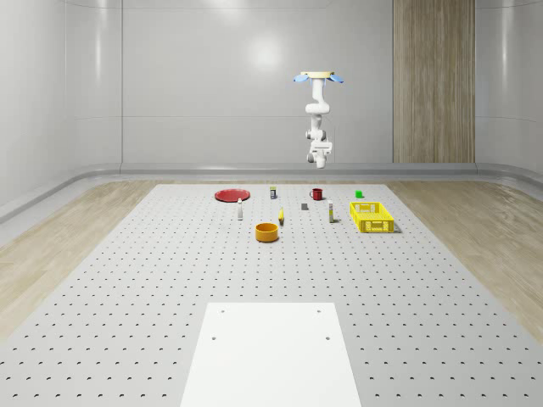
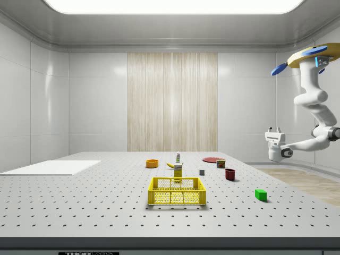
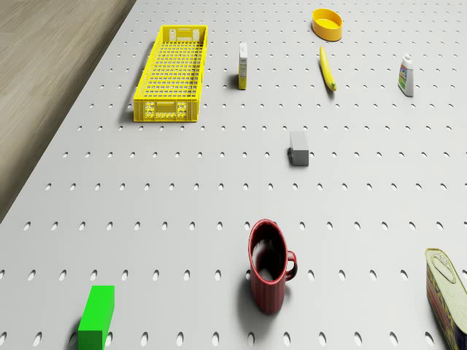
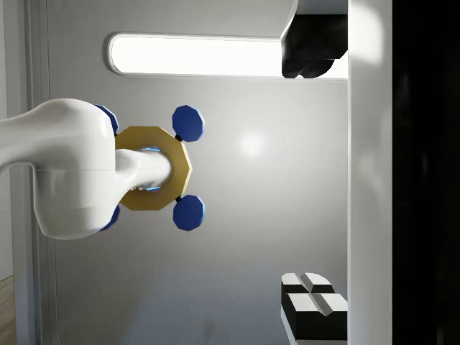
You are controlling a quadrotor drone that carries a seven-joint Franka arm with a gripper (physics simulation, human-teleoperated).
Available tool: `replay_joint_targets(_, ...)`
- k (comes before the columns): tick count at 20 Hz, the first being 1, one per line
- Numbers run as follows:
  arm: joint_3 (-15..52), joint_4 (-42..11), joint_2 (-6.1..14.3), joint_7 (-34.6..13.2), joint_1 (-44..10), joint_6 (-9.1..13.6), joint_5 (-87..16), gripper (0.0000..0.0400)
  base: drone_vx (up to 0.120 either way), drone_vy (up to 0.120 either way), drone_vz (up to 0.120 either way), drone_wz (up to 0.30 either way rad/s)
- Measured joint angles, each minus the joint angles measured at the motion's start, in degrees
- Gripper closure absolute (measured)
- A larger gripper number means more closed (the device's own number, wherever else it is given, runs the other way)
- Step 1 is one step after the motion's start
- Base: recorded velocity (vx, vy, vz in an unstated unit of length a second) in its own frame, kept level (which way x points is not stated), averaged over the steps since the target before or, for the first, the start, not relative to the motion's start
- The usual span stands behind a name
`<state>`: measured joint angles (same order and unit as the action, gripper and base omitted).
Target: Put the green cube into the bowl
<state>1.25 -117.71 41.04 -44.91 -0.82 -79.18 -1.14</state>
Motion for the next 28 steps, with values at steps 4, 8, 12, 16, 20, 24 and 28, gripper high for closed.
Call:
replay_joint_targets(4,0.9,-0.2,0.1,-0.2,-0.3,-0.2,-1.3,0.0,0.0,0.0,0.0,0.0)
replay_joint_targets(8,2.7,-0.4,0.3,-0.5,-0.8,-0.4,-3.8,0.0,0.0,0.0,0.0,0.0)
replay_joint_targets(12,6.3,-1.0,0.5,-1.2,-1.9,-0.6,-8.8,0.0,0.0,0.0,0.0,0.0)
replay_joint_targets(16,12.9,-3.0,1.1,-2.5,-4.0,-1.1,-18.3,0.0,0.0,0.0,0.0,0.0)
replay_joint_targets(20,24.1,-8.9,2.5,-5.4,-8.0,-1.9,-34.9,0.0,0.0,0.0,0.0,0.0)
replay_joint_targets(24,38.6,-21.7,5.3,-11.5,-14.6,-2.6,-59.2,0.0,0.04,0.1,0.0,0.0)
replay_joint_targets(28,51.4,-35.8,8.6,-21.3,-25.0,-0.3,-84.1,0.0,0.12,0.12,0.0,0.0)
